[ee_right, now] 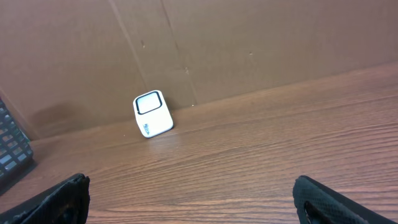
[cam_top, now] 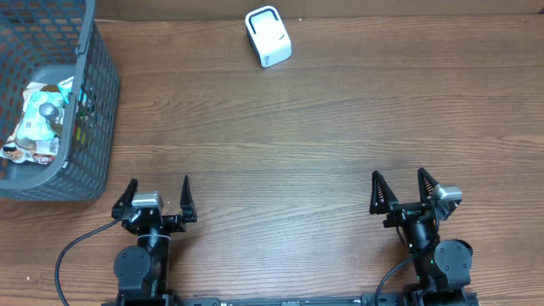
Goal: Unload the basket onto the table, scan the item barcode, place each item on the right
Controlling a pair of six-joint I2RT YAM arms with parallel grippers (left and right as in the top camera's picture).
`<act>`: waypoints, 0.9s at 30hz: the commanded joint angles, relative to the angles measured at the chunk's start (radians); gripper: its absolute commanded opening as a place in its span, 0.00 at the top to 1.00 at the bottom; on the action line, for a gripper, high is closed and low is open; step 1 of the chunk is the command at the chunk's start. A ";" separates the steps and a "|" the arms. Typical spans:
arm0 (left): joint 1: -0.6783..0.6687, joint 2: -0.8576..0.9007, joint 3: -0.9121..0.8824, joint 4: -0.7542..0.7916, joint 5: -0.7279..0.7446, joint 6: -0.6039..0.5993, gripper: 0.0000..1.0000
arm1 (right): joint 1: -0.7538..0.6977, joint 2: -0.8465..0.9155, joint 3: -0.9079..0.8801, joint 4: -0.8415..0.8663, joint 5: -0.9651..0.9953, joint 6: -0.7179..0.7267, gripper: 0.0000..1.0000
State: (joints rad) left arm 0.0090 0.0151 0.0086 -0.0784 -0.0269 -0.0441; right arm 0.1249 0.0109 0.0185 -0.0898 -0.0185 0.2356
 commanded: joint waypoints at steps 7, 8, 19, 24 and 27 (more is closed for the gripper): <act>0.004 -0.010 -0.003 0.001 0.009 0.022 0.01 | -0.003 -0.005 -0.010 0.006 0.006 0.004 0.00; 0.004 -0.010 -0.003 0.001 0.009 0.022 0.01 | -0.003 -0.005 -0.010 0.006 0.006 0.004 0.00; 0.004 -0.010 -0.003 0.001 0.009 0.022 0.00 | -0.003 -0.005 -0.010 0.006 0.006 0.004 0.00; 0.004 -0.010 -0.003 0.005 0.008 0.023 0.00 | -0.003 -0.005 -0.010 0.006 0.006 0.004 0.00; 0.004 -0.010 -0.003 0.013 0.009 0.022 0.00 | -0.003 -0.005 -0.010 0.005 0.006 0.004 0.00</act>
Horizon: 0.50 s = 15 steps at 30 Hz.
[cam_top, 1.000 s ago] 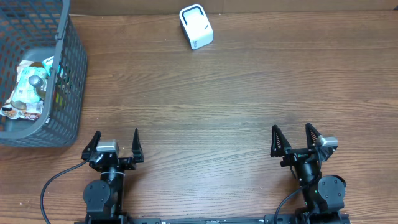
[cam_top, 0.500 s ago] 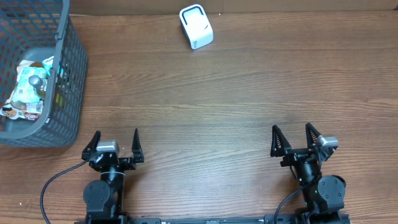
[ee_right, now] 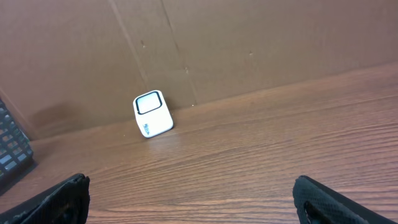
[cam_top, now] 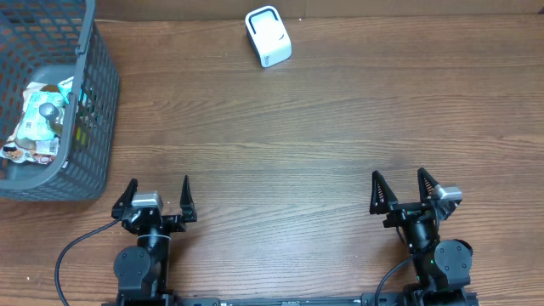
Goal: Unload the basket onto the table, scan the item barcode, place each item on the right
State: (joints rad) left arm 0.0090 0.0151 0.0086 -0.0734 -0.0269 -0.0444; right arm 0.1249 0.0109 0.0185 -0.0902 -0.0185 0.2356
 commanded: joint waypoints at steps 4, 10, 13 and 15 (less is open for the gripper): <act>0.004 -0.010 -0.003 -0.004 0.009 0.023 0.00 | -0.003 -0.005 -0.010 0.006 0.006 0.004 0.00; 0.004 -0.010 -0.003 0.000 -0.021 0.023 0.00 | -0.003 -0.005 -0.010 0.006 0.006 0.004 0.00; 0.004 -0.010 -0.003 0.018 -0.051 0.023 0.00 | -0.003 -0.005 -0.010 0.006 0.006 0.004 0.00; 0.004 -0.010 -0.003 0.028 -0.053 0.023 0.00 | -0.003 -0.005 -0.010 0.006 0.006 0.004 0.00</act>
State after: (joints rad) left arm 0.0090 0.0151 0.0086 -0.0620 -0.0505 -0.0441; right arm 0.1249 0.0109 0.0185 -0.0898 -0.0185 0.2359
